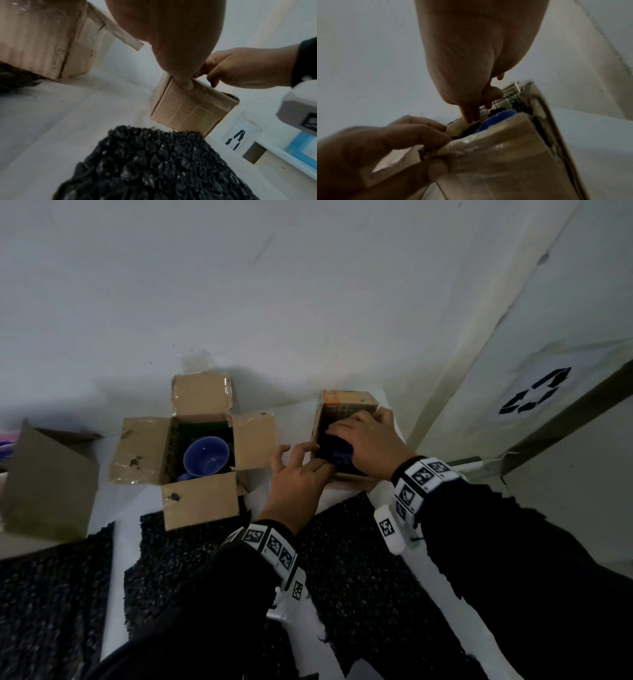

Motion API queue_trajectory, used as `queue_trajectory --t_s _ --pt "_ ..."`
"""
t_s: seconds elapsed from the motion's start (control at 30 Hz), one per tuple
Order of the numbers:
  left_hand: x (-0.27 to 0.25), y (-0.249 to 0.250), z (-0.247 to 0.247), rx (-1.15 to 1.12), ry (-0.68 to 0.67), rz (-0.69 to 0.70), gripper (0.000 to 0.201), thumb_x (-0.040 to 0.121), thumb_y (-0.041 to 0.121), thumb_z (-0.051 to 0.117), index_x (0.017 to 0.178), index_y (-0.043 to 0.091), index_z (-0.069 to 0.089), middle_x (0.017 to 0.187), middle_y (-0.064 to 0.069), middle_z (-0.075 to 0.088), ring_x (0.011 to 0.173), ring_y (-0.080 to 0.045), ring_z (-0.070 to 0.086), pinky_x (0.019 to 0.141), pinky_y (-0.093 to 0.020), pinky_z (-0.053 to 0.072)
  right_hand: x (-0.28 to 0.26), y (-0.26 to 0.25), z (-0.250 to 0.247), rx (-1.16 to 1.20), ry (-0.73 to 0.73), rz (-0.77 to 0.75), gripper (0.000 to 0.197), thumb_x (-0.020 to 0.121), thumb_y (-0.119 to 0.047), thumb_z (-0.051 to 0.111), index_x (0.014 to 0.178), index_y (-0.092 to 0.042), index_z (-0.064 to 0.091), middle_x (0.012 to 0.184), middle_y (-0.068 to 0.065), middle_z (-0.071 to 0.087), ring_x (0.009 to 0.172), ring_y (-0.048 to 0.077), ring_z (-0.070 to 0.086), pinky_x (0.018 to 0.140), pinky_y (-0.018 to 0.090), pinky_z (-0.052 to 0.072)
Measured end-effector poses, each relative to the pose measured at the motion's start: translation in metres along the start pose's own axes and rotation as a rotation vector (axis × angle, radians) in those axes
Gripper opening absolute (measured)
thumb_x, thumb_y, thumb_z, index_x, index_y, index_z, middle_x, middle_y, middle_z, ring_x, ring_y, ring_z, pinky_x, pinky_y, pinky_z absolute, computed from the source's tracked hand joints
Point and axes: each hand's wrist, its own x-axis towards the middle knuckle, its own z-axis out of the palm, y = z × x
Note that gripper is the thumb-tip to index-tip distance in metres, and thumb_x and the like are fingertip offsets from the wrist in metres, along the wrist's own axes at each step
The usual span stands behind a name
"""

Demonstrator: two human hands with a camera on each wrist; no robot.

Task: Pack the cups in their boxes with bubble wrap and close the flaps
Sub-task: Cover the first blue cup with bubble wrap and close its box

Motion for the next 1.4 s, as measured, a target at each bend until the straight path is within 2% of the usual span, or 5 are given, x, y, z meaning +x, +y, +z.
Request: queue_trajectory --t_s 0.33,0.63,0.9,1.03,1.4 --pt "0.010 -0.006 -0.001 -0.037 -0.062 0.004 0.015 0.075 0.021 0.073 0.084 0.032 0.069 0.092 0.018 0.068 0.118 -0.023 0.041 0.085 -0.040 0.028 0.020 0.006 0.006 -0.152 -0.093 -0.002 0.049 0.088 -0.044 0.054 0.137 -0.042 0.044 0.145 -0.001 0.037 0.134 0.029 0.022 0.108 0.054 0.015" --pt "0.010 0.013 -0.010 0.005 -0.067 0.050 0.027 0.080 0.026 0.063 0.106 0.025 0.067 0.098 0.004 0.068 0.103 -0.027 0.050 0.081 -0.039 0.032 -0.077 0.008 0.018 0.341 0.581 0.152 0.016 0.077 -0.019 0.063 0.092 -0.020 0.058 0.091 -0.001 0.055 0.088 0.021 0.050 0.074 0.039 0.039" --pt "-0.053 0.034 -0.010 -0.207 -0.177 -0.175 0.064 0.080 0.050 0.062 0.133 0.017 0.046 0.128 -0.011 0.046 0.111 -0.033 0.048 0.086 -0.042 0.040 -0.157 -0.012 0.094 0.433 -0.120 0.377 0.047 0.068 -0.063 0.071 0.092 -0.026 0.054 0.092 -0.003 0.055 0.087 0.018 0.052 0.072 0.034 0.046" --pt "-0.077 0.032 -0.005 -0.291 -0.581 -0.340 0.093 0.079 0.057 0.067 0.150 0.021 0.019 0.138 -0.005 0.044 0.124 -0.030 0.046 0.099 -0.046 0.038 -0.163 -0.027 0.093 0.690 -0.057 0.375 0.020 0.085 -0.026 0.071 0.089 -0.014 0.057 0.088 0.002 0.059 0.086 0.023 0.058 0.071 0.028 0.044" --pt "-0.026 0.022 -0.088 -0.421 -0.649 -0.247 0.033 0.086 0.039 0.068 0.107 0.014 0.068 0.102 -0.007 0.068 0.093 -0.023 0.062 0.081 -0.033 0.049 -0.132 -0.017 -0.014 0.668 0.191 0.276 0.021 0.078 -0.020 0.073 0.096 -0.021 0.064 0.085 0.000 0.063 0.076 0.016 0.057 0.069 0.027 0.041"
